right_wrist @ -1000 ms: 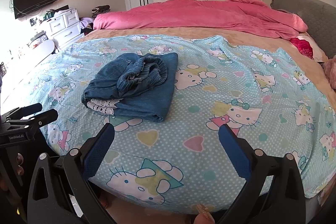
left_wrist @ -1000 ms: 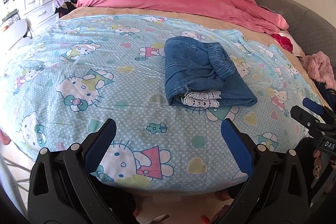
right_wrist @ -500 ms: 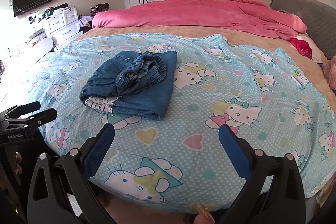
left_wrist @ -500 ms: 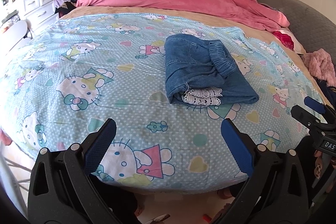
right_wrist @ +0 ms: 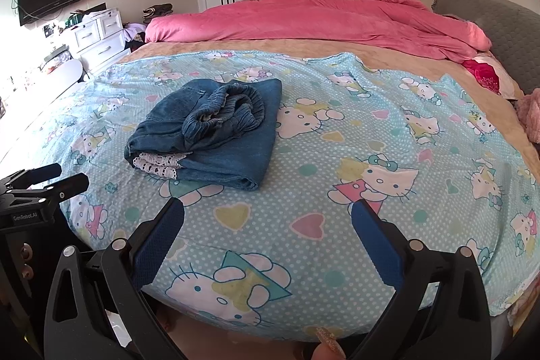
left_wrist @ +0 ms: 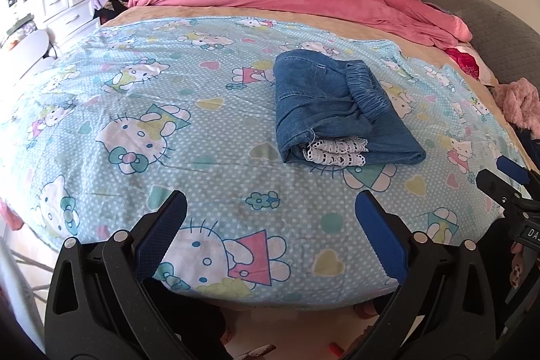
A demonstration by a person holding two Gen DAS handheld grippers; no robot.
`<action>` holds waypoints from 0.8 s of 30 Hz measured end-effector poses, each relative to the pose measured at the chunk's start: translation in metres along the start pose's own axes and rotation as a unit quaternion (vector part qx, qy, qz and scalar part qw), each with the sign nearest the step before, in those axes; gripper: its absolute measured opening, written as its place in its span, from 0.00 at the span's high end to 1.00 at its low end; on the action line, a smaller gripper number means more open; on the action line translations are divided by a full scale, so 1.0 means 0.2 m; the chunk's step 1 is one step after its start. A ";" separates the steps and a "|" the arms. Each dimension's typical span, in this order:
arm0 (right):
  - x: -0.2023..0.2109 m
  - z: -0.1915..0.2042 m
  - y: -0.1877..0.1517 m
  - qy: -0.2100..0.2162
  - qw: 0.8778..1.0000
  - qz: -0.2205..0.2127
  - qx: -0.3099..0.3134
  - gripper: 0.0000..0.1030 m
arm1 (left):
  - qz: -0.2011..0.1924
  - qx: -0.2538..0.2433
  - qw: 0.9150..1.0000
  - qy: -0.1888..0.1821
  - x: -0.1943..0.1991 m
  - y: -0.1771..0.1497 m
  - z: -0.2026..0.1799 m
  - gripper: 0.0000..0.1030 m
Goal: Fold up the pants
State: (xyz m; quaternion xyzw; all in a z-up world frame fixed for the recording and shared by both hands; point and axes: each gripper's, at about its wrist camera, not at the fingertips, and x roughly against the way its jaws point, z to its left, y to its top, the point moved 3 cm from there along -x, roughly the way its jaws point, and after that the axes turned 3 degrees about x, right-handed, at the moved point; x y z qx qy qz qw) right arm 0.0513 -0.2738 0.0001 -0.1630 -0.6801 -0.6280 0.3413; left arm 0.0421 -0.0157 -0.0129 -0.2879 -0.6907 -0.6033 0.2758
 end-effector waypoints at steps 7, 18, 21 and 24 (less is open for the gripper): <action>0.00 0.00 0.00 -0.002 1.000 0.001 -0.001 0.04 | 0.002 -0.001 1.000 0.003 0.00 0.00 0.00 0.09; -0.04 -0.03 0.00 -0.011 1.000 0.008 -0.006 0.04 | 0.012 0.002 1.000 -0.002 -0.05 -0.01 0.02 0.09; -0.05 -0.04 0.00 -0.013 1.000 0.010 -0.007 0.04 | 0.016 0.003 1.000 0.004 -0.06 -0.01 0.03 0.09; -0.07 -0.05 0.00 -0.016 1.000 0.012 -0.007 0.04 | 0.019 0.004 1.000 0.008 -0.08 -0.01 0.04 0.09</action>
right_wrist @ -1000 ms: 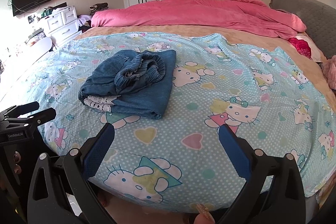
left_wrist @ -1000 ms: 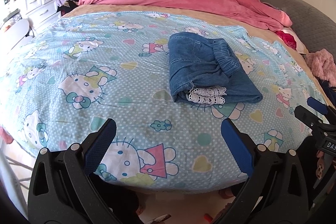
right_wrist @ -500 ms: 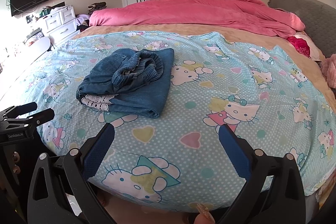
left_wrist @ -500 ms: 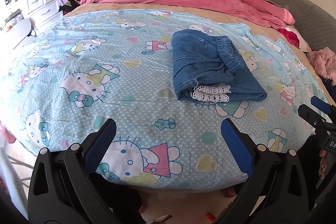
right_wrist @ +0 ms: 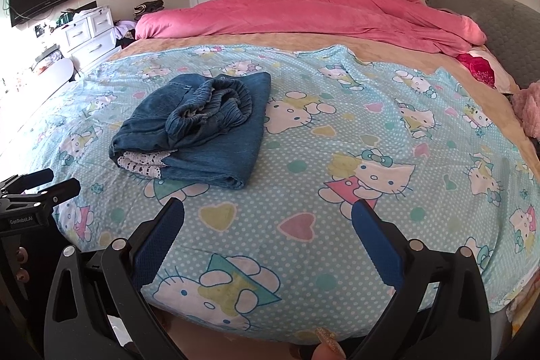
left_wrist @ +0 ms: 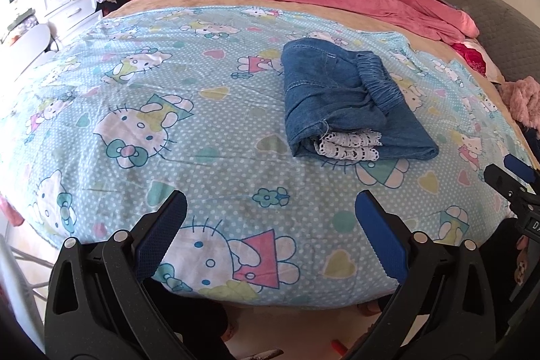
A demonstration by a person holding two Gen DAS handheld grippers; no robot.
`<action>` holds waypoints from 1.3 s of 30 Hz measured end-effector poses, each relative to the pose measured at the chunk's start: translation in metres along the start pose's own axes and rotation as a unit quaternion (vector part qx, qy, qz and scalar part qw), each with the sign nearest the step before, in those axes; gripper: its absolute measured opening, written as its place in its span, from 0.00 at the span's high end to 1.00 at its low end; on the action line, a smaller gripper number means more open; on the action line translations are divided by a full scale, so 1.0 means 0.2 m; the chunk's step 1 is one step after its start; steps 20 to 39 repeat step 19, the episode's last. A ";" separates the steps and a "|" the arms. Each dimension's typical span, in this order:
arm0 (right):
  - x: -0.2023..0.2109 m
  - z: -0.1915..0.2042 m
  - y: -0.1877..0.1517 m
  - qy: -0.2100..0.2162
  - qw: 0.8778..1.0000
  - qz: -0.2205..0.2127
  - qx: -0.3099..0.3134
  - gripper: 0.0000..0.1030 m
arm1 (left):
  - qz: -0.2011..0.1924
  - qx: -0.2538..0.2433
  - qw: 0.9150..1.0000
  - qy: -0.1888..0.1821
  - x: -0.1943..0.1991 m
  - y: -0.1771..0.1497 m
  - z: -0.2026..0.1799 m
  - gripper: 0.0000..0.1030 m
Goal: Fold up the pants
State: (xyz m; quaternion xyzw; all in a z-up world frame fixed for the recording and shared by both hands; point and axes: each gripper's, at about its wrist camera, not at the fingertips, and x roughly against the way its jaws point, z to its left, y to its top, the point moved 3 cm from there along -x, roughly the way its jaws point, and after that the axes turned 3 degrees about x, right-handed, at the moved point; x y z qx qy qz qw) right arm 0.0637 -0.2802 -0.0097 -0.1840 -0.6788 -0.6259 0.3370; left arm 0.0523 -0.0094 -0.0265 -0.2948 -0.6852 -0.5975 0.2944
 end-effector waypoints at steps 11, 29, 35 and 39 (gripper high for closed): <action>-0.06 -0.10 0.02 -0.018 1.000 0.009 -0.014 0.04 | 0.012 0.020 1.000 0.014 -0.07 0.05 0.14 0.09; -0.17 -0.74 0.15 -0.131 0.988 0.015 -0.078 0.04 | 0.028 0.075 0.988 0.129 -0.32 0.37 0.68 0.09; -0.17 -0.74 0.15 -0.131 0.988 0.015 -0.078 0.04 | 0.028 0.075 0.988 0.129 -0.32 0.37 0.68 0.09; -0.17 -0.74 0.15 -0.131 0.988 0.015 -0.078 0.04 | 0.028 0.075 0.988 0.129 -0.32 0.37 0.68 0.09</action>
